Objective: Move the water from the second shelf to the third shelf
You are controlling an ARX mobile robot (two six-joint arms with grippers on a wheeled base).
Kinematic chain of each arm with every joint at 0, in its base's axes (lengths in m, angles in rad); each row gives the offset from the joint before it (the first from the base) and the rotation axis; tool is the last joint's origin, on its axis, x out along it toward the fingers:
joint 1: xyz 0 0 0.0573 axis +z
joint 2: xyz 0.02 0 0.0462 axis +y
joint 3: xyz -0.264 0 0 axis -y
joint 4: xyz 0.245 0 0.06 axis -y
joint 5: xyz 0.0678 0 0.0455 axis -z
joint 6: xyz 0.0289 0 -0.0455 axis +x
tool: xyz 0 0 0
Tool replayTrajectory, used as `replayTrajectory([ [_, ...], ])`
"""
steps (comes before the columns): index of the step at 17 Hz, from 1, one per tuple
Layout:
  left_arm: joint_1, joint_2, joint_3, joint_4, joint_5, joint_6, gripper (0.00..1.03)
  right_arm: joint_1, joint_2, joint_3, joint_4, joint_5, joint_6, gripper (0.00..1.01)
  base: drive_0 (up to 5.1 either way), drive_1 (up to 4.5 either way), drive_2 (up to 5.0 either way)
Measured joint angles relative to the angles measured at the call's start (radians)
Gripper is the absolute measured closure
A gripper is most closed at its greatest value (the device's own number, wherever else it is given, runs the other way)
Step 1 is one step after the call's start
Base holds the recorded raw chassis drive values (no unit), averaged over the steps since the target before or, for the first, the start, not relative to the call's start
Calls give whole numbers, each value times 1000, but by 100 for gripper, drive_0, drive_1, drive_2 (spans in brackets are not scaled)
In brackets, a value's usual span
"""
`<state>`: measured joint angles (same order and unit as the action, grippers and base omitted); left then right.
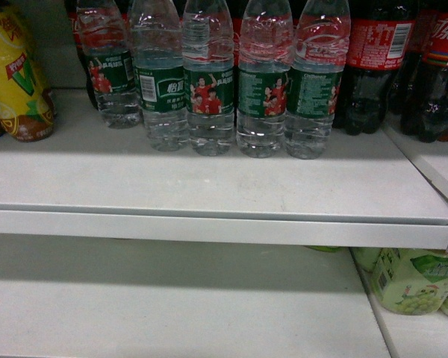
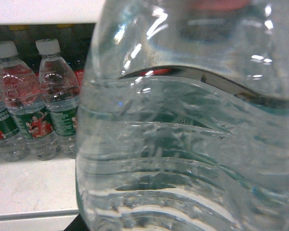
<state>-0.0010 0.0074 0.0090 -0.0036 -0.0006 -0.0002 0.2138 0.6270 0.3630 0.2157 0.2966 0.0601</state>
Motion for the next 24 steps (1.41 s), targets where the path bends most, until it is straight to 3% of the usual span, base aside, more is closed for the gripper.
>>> replayTrajectory([
  [24,0,0,0,-2,0,0,5,0,-2,0,2,-13,18,58,0,0,0],
])
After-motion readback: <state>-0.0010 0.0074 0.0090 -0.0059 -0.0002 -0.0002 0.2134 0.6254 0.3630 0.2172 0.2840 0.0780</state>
